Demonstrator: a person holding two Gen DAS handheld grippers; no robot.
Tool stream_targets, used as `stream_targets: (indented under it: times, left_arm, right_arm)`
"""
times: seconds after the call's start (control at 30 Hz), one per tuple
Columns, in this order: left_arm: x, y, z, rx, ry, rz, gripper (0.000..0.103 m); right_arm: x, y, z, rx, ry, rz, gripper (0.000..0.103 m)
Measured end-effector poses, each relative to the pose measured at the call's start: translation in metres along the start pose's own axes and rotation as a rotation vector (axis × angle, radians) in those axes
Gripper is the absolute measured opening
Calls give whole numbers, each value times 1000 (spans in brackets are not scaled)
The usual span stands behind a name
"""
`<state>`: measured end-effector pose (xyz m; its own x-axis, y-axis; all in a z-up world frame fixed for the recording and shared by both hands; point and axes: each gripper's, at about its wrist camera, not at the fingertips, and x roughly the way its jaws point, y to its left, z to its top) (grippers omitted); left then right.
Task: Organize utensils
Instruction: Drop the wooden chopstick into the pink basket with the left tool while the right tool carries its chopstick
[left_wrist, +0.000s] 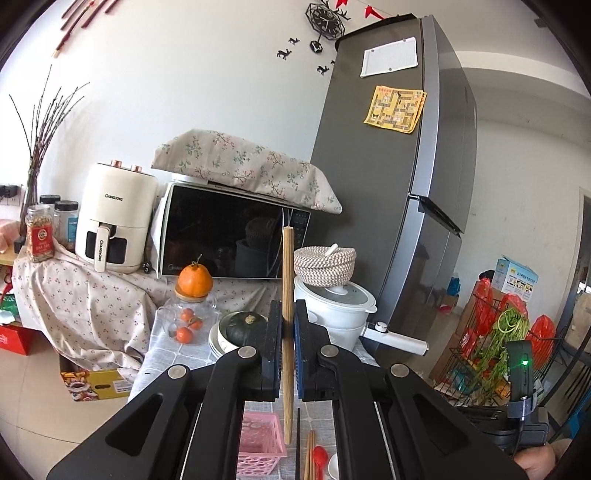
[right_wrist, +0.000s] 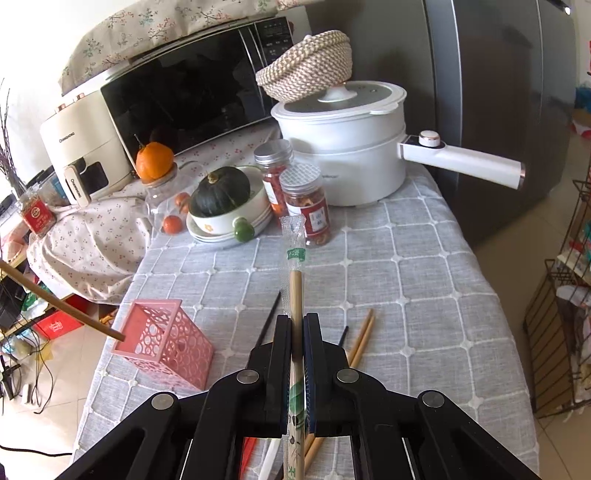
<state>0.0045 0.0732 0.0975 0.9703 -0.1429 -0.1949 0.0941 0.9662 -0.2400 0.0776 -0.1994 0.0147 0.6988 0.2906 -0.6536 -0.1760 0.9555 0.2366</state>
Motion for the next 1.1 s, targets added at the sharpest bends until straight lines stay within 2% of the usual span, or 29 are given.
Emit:
stream_targets:
  times: [0.27, 0.37, 0.47, 0.73, 0.83, 0.9, 0.97, 1.0, 1.1]
  left_arm:
    - [47, 0, -25, 86, 42, 91, 5]
    - [71, 6, -33, 100, 117, 122, 5]
    - [93, 20, -44, 60, 204, 137, 5]
    - [128, 46, -62, 14, 341, 140, 7]
    - [130, 55, -60, -51, 394, 124, 19]
    - [123, 58, -55, -80, 396, 122, 49]
    - [113, 61, -48, -96, 384, 126, 65]
    - [107, 63, -45, -104, 388, 125, 69]
    - [92, 72, -39, -108, 424, 165, 71]
  right_arm:
    - [4, 15, -1, -14, -16, 29, 5]
    - [7, 22, -1, -22, -25, 38, 5]
    - [10, 28, -1, -21, -36, 51, 5]
    - [14, 48, 3, -9, -93, 98, 5]
    - [20, 59, 7, -6, -114, 107, 5]
    - [22, 65, 10, -2, -137, 119, 5]
    - [26, 72, 16, 22, -159, 125, 5]
    - [29, 76, 19, 36, -168, 129, 5]
    - [39, 90, 32, 69, -205, 132, 5]
